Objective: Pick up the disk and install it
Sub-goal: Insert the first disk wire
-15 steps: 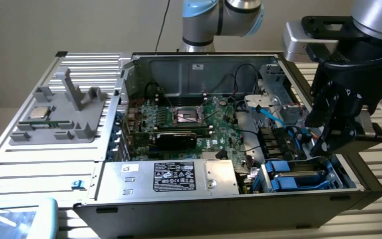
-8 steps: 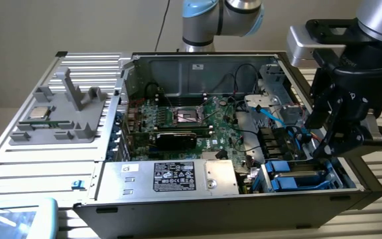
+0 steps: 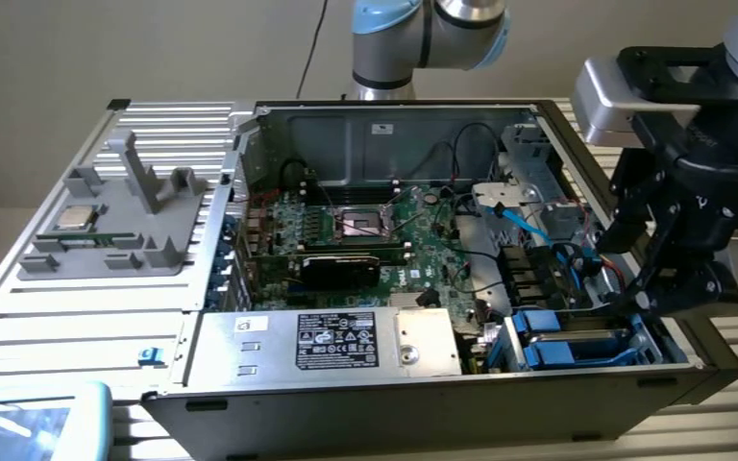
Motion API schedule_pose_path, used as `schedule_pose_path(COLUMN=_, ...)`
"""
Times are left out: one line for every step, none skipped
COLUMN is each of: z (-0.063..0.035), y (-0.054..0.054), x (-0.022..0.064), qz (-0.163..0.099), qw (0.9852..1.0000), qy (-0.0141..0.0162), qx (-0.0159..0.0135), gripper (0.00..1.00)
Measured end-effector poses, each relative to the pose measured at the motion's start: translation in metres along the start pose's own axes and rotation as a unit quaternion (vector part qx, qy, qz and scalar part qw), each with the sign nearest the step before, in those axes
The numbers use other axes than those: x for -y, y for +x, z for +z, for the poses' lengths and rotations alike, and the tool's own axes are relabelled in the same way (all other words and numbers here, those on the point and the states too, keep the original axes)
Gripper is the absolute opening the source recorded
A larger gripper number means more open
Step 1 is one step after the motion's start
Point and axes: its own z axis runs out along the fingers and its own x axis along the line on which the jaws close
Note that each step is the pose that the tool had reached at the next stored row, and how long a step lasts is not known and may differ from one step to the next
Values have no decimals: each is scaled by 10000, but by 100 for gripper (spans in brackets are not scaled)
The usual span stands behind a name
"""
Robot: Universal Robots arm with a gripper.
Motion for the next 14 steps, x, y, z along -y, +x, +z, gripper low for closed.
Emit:
schedule_pose_path(z=1, y=14, x=8, qz=3, qw=10000, qy=-25, qx=18, gripper=56)
schedule_pose_path(z=4, y=21, x=14, qz=4, qw=10000, qy=-48, qx=28, gripper=56)
schedule_pose_path(z=6, y=22, x=19, qz=-3, qw=10000, qy=-70, qx=37, gripper=56)
schedule_pose_path(z=8, y=21, x=27, qz=-21, qw=10000, qy=-83, qx=48, gripper=56)
schedule_pose_path(z=10, y=20, x=39, qz=-52, qw=9999, qy=-91, qx=64, gripper=56)
schedule_pose_path(z=12, y=18, x=51, qz=-88, qw=9999, qy=-97, qx=73, gripper=56)
schedule_pose_path(z=14, y=16, x=63, qz=-123, qw=9998, qy=-102, qx=80, gripper=56)
schedule_pose_path(z=17, y=15, x=74, qz=-162, qw=9998, qy=-108, qx=84, gripper=56)
schedule_pose_path(z=22, y=13, x=83, qz=-205, qw=9997, qy=-114, qx=87, gripper=56)
schedule_pose_path(z=26, y=12, x=91, qz=-254, qw=9996, qy=-120, qx=89, gripper=56)
schedule_pose_path(z=29, y=12, x=99, qz=-303, qw=9994, qy=-126, qx=90, gripper=56)
schedule_pose_path(z=33, y=11, x=107, qz=-352, qw=9992, qy=-133, qx=91, gripper=56)
schedule_pose_path(z=38, y=10, x=115, qz=-410, qw=9990, qy=-140, qx=92, gripper=56)
schedule_pose_path(z=43, y=10, x=121, qz=-463, qw=9988, qy=-148, qx=93, gripper=56)
